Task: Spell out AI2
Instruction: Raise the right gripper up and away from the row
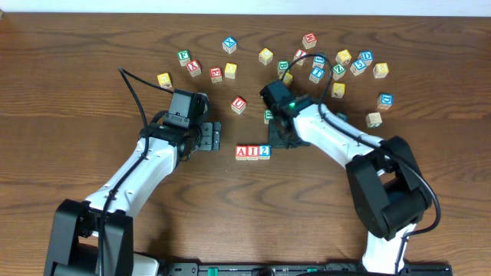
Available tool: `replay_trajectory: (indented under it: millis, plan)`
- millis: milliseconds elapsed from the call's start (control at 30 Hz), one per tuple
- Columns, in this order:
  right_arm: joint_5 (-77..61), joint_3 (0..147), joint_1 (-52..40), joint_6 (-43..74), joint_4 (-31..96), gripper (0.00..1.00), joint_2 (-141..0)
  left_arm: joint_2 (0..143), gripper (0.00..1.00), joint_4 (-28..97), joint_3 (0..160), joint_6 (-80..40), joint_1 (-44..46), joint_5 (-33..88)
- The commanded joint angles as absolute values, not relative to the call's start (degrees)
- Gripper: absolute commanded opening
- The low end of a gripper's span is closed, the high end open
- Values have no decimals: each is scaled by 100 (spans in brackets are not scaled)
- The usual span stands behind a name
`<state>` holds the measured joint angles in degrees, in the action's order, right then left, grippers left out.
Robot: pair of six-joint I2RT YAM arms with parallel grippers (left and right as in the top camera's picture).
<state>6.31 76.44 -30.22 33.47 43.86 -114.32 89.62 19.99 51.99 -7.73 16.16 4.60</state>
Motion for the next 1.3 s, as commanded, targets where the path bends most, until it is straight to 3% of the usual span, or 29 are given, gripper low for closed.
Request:
replay_trajectory:
  millis: [0,567,933,1033,1100,1167,1267]
  plan:
    - [803,7789,-2792,3428,4394,1,-11474,8871,85,2025,5240,-825,1597,493]
    - [1479,8346,-2563,3055,4722,1,-11174,8744,84,2134,5240,-825,1597,493]
    - [1470,8364,-2292,2368,5087,2,-8923,7446,85,2600,5240,-825,1597,493]
    - [1470,8364,-2292,2300,5437,45,-8274,6910,85,2797,5240,-825,1597,495]
    - [1472,8361,-2292,2303,5658,67,-7924,6560,85,2930,5240,-825,1597,493]
    - [1498,8364,-2292,2303,5824,99,-7616,6237,85,3039,5240,-825,1597,493]
    - [1511,8364,-2292,2279,5975,99,-7242,5850,85,3103,5240,-825,1597,493]
